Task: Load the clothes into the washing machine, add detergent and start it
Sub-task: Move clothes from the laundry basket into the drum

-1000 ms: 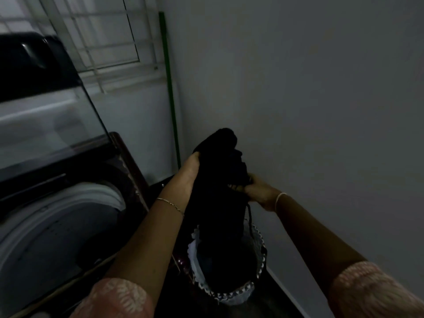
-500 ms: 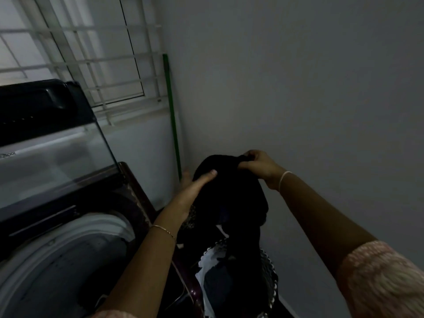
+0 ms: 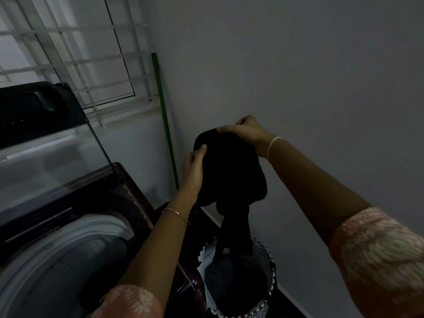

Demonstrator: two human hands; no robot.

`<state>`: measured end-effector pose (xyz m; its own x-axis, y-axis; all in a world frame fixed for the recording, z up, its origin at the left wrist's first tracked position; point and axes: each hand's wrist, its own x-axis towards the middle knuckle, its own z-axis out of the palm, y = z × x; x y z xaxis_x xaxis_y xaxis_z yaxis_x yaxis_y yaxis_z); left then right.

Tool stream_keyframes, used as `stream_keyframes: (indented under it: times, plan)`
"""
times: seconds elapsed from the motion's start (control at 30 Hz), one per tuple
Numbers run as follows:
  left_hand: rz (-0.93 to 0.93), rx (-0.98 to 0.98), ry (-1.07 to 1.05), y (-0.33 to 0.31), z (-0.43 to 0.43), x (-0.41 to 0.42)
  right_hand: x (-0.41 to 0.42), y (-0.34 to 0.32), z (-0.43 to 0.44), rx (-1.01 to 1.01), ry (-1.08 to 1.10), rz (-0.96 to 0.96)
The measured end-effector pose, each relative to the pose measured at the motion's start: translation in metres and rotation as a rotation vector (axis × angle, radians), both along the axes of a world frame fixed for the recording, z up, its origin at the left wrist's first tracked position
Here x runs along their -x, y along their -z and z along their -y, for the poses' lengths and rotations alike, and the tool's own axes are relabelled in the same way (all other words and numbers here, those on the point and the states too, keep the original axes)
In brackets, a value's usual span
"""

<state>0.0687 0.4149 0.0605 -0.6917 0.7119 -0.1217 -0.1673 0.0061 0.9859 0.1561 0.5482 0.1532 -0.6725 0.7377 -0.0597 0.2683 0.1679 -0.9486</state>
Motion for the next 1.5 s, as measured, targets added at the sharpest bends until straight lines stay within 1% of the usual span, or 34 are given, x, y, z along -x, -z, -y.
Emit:
stream_keyframes:
  times: [0.1, 0.2, 0.3, 0.37, 0.43, 0.47, 0.5, 0.53, 0.63, 0.7, 0.77, 0.87, 0.93, 1.0, 1.07, 1.17, 1.27, 1.33, 1.43, 1.5]
  plan:
    - [-0.057, -0.063, -0.116, -0.019, 0.002, -0.009, -0.004, -0.008, -0.002, 0.157, -0.061, -0.014]
    - [-0.228, -0.046, -0.141, -0.033, 0.002, -0.023, -0.005, -0.009, -0.002, 0.199, -0.047, 0.006]
    - [-0.534, -0.043, -0.19, -0.031, 0.003, -0.036, -0.007, -0.007, -0.002, 0.087, -0.002, 0.065]
    - [-0.766, -0.034, -0.238, -0.026, 0.004, -0.043, -0.009, -0.009, -0.001, -0.01, -0.032, 0.114]
    - [-0.955, 0.013, -0.199, -0.022, 0.004, -0.048, -0.013, -0.013, 0.001, -0.077, -0.055, 0.149]
    - [-1.001, 0.042, -0.14, -0.019, 0.002, -0.05, -0.014, -0.014, 0.001, -0.091, -0.063, 0.157]
    - [-0.991, 0.075, -0.065, -0.016, 0.001, -0.053, -0.015, -0.015, 0.001, -0.098, -0.073, 0.155]
    - [-0.939, 0.109, 0.019, -0.014, 0.0, -0.055, -0.016, -0.016, 0.001, -0.107, -0.083, 0.148]
    - [-0.718, 0.269, 0.262, -0.003, -0.003, -0.056, -0.018, -0.018, -0.001, -0.132, -0.088, 0.141]
    - [-0.57, 0.382, 0.336, 0.006, -0.003, -0.054, -0.018, -0.019, -0.005, -0.129, -0.048, 0.123]
    - [-0.513, 0.438, 0.315, 0.013, -0.003, -0.052, -0.018, -0.023, -0.007, -0.101, -0.017, 0.073]
    - [-0.432, 0.446, 0.302, 0.018, -0.009, -0.046, -0.019, -0.028, -0.011, 0.004, 0.033, -0.032]
    - [-0.407, 0.385, 0.343, 0.018, -0.015, -0.044, -0.021, -0.033, -0.008, 0.162, 0.05, -0.129]
    - [-0.378, 0.324, 0.35, 0.015, -0.024, -0.047, -0.019, -0.036, -0.003, 0.353, 0.02, -0.211]
    - [-0.309, 0.3, 0.294, 0.012, -0.035, -0.05, -0.012, -0.037, 0.005, 0.467, -0.028, -0.245]
    - [-0.168, 0.266, 0.144, 0.011, -0.047, -0.047, 0.002, -0.04, 0.021, 0.551, -0.079, -0.241]
    - [-0.023, 0.221, 0.084, 0.011, -0.045, -0.032, 0.015, -0.044, 0.032, 0.58, -0.122, -0.228]
    - [0.061, 0.214, 0.058, 0.009, -0.04, -0.02, 0.022, -0.048, 0.031, 0.532, -0.12, -0.229]
    - [0.185, 0.134, 0.018, 0.009, -0.036, -0.007, 0.026, -0.049, 0.016, 0.446, -0.058, -0.28]
    - [0.222, 0.079, -0.039, 0.006, -0.032, 0.0, 0.024, -0.04, 0.004, 0.375, 0.029, -0.291]
